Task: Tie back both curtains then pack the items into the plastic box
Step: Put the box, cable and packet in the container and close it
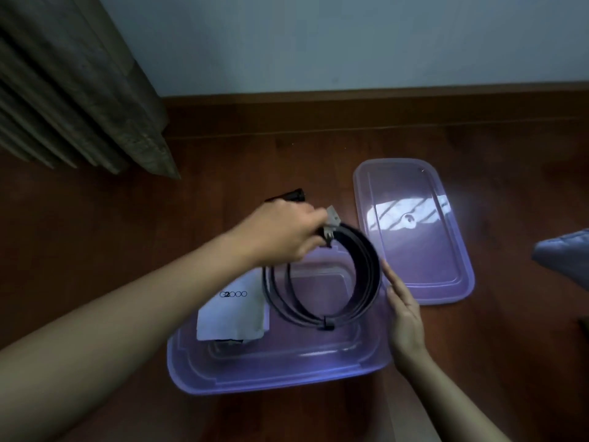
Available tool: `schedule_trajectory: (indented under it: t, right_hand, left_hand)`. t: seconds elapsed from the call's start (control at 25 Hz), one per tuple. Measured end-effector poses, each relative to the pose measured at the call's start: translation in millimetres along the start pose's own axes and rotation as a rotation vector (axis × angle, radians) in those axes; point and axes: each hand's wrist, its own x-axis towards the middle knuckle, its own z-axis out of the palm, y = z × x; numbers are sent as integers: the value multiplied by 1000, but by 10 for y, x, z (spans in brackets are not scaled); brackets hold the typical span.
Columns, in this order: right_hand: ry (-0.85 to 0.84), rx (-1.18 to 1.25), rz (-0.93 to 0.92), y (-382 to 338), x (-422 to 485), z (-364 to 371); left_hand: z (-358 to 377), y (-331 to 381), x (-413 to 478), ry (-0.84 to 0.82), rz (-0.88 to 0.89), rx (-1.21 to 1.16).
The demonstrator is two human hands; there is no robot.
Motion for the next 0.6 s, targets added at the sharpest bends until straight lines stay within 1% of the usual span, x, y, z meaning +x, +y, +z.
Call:
schedule_trajectory:
  t: [0.04, 0.08, 0.2, 0.28, 0.36, 0.4, 0.44, 0.48, 0.52, 0.56, 0.6]
  right_hand:
    - [-8, 12, -8, 31, 18, -10]
    - [-15, 26, -17, 62, 24, -11]
    - [-24, 14, -27, 92, -3, 11]
    - [4, -51, -49, 101, -9, 10]
    - [6, -94, -78, 84, -15, 6]
    - [2, -104, -88, 94, -11, 1]
    - [1, -118, -93, 100, -9, -3]
    - [0, -133, -99, 104, -13, -6]
    - [-1, -138, -112, 113, -14, -11]
    - [4, -146, -115, 123, -8, -9]
    - [9, -153, -109, 129, -7, -4]
  left_hand:
    - [118, 142, -14, -58, -2, 108]
    - [248, 272, -28, -117, -10, 163]
    - [616, 433, -12, -261, -79, 188]
    - [759, 372, -4, -304, -120, 188]
    - [808, 308, -18, -288, -128, 163]
    - [809, 291, -30, -244, -101, 113]
    - [781, 273, -35, -144, -61, 25]
    - [749, 228, -19, 13, -12, -62]
    - [688, 170, 16, 198, -3, -128]
    - [619, 76, 96, 366, -43, -180]
    - [560, -69, 204, 428, -123, -230]
